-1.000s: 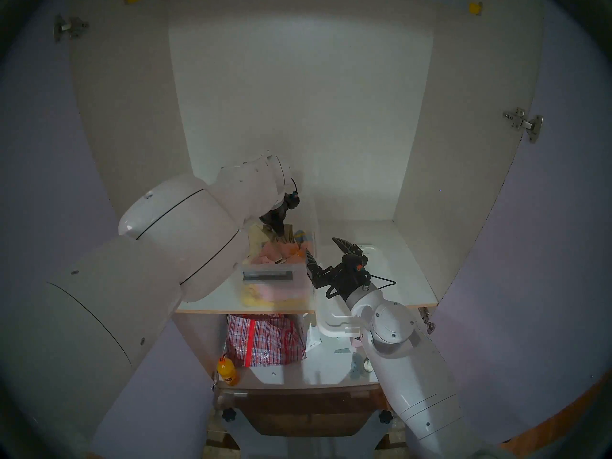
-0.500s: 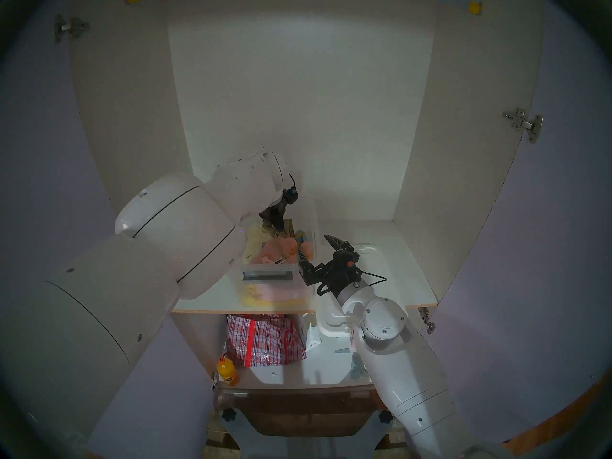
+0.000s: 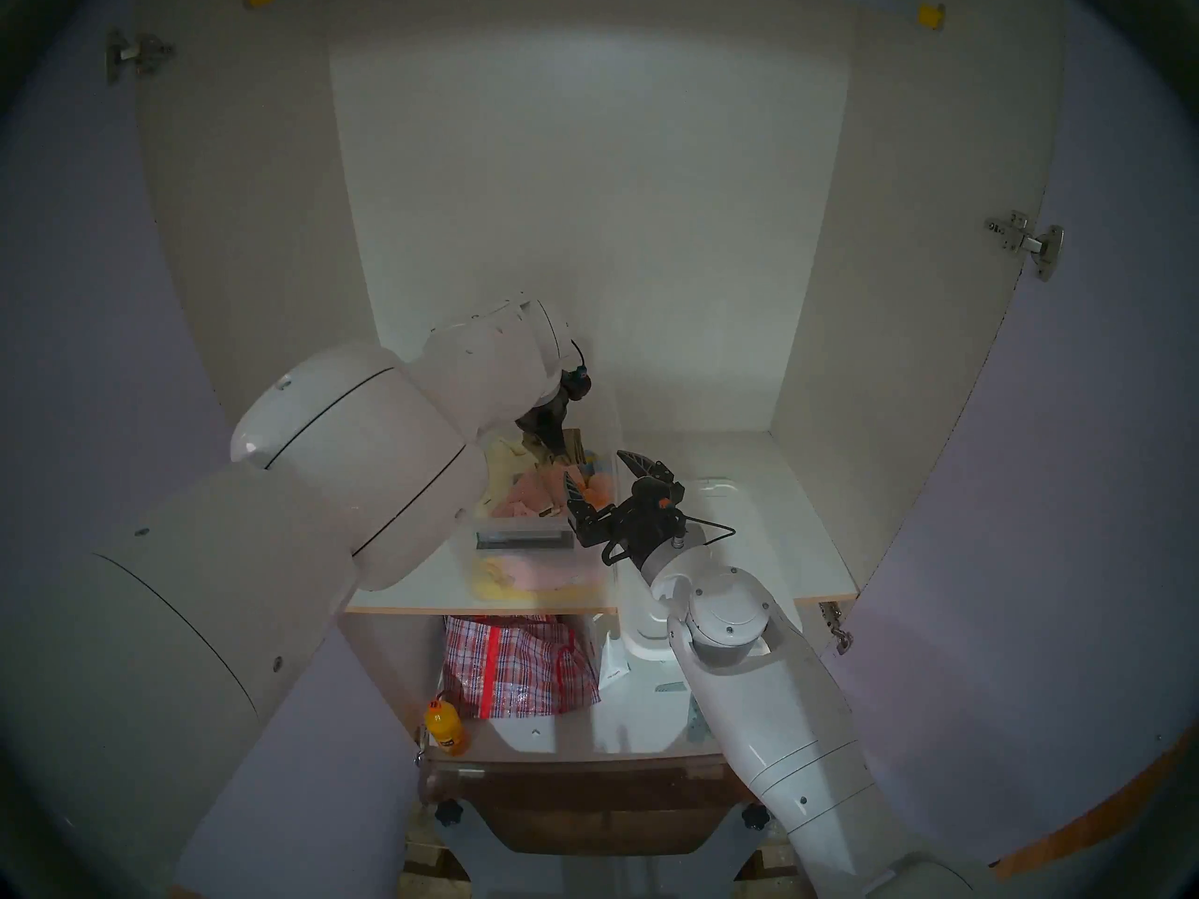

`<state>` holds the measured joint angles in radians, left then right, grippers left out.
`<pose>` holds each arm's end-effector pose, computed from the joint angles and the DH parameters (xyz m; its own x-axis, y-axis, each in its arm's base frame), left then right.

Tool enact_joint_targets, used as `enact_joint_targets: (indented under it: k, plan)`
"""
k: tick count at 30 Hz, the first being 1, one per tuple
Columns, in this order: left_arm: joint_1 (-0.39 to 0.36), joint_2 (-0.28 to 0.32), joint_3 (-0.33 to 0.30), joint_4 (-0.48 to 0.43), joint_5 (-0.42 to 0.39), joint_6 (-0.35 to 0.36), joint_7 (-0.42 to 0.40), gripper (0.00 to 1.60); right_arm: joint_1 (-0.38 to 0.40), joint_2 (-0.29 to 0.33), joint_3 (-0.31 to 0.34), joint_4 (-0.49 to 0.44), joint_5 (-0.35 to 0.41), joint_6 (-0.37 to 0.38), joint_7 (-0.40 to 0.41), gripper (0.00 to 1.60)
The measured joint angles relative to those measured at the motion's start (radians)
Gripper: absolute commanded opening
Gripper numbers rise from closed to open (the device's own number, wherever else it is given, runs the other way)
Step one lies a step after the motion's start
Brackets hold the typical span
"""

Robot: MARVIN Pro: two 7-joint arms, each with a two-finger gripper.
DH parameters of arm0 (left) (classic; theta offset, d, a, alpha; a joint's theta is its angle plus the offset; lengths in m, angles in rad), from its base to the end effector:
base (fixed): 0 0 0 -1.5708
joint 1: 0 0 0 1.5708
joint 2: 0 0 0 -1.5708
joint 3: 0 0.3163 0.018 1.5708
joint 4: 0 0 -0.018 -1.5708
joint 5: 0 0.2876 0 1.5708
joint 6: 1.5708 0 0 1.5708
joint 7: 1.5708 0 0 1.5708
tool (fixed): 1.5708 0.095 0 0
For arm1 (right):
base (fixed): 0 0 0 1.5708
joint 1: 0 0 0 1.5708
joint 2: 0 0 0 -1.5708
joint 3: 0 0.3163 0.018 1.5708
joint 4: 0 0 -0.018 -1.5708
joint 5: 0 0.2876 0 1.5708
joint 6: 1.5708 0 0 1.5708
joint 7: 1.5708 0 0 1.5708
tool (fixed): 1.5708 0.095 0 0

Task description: Take socks out of the storage bin, place them on top of the cabinet, and put the lid back on the bin

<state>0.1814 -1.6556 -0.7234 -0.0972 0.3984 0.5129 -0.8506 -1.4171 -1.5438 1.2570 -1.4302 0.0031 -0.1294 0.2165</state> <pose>0.6393 -0.0750 -0.1735 0.3862 -0.8902 0.2415 -0.7887 -0.4544 -0.4141 0.4212 0.1305 -0.3183 -0.1416 0.0275 0.9895 0.4967 -0.8627 0.0950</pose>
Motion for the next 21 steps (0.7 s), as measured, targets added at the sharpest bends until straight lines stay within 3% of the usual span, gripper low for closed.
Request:
enact_joint_targets:
  k: [21]
  plan:
    - [-0.023,0.053,-0.037,0.002,-0.023,-0.011,0.006,0.00,0.087,-0.010,-0.003,0.126,-0.031,0.003,-0.025,1.60]
